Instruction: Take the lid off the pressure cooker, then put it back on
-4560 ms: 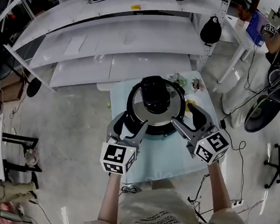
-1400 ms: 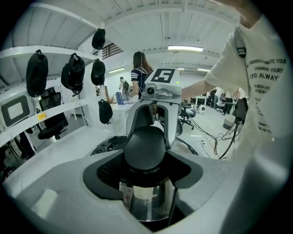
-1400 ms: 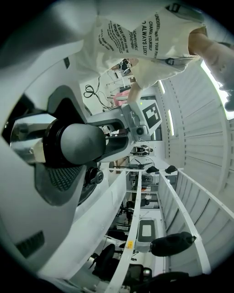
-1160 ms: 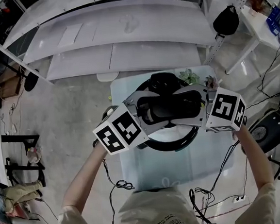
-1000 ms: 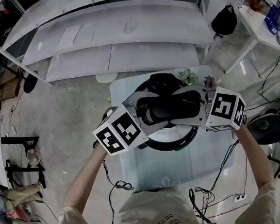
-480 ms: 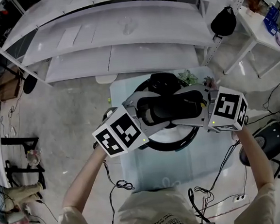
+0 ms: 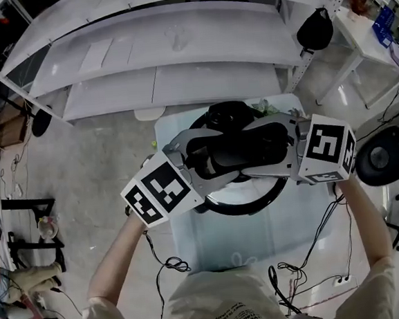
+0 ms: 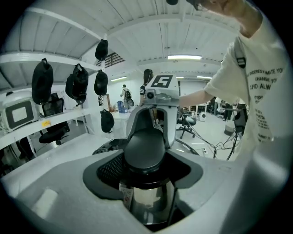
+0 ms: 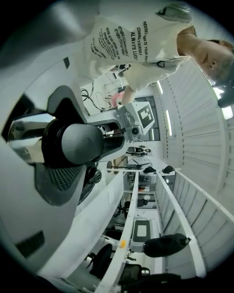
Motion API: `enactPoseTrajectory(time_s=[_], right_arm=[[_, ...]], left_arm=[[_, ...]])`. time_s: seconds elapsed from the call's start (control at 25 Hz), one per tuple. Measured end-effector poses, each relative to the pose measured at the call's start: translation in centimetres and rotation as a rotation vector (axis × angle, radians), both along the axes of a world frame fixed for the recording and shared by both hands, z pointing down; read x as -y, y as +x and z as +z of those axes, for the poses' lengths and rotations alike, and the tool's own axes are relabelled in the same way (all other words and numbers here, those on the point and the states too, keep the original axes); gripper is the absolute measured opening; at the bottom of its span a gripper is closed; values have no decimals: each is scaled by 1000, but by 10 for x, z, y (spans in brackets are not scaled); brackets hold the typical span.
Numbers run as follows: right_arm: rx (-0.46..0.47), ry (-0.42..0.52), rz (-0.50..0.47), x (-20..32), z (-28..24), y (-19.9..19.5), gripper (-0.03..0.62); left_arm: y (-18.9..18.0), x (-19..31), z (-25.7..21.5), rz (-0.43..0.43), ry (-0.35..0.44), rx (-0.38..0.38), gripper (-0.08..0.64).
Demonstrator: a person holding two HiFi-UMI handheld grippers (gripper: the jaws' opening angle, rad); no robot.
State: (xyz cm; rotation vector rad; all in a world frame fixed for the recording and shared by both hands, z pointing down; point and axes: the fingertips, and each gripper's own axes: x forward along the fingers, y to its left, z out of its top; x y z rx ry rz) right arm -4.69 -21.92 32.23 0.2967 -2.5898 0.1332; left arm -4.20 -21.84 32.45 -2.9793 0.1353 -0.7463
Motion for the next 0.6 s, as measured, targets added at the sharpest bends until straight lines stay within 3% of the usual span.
enactPoseTrajectory(time_s=[0.6], right_arm=[[-27,38,95,-28,-23,6,276]], left_arm=[[4,-29,-24,77,38,-23,282]])
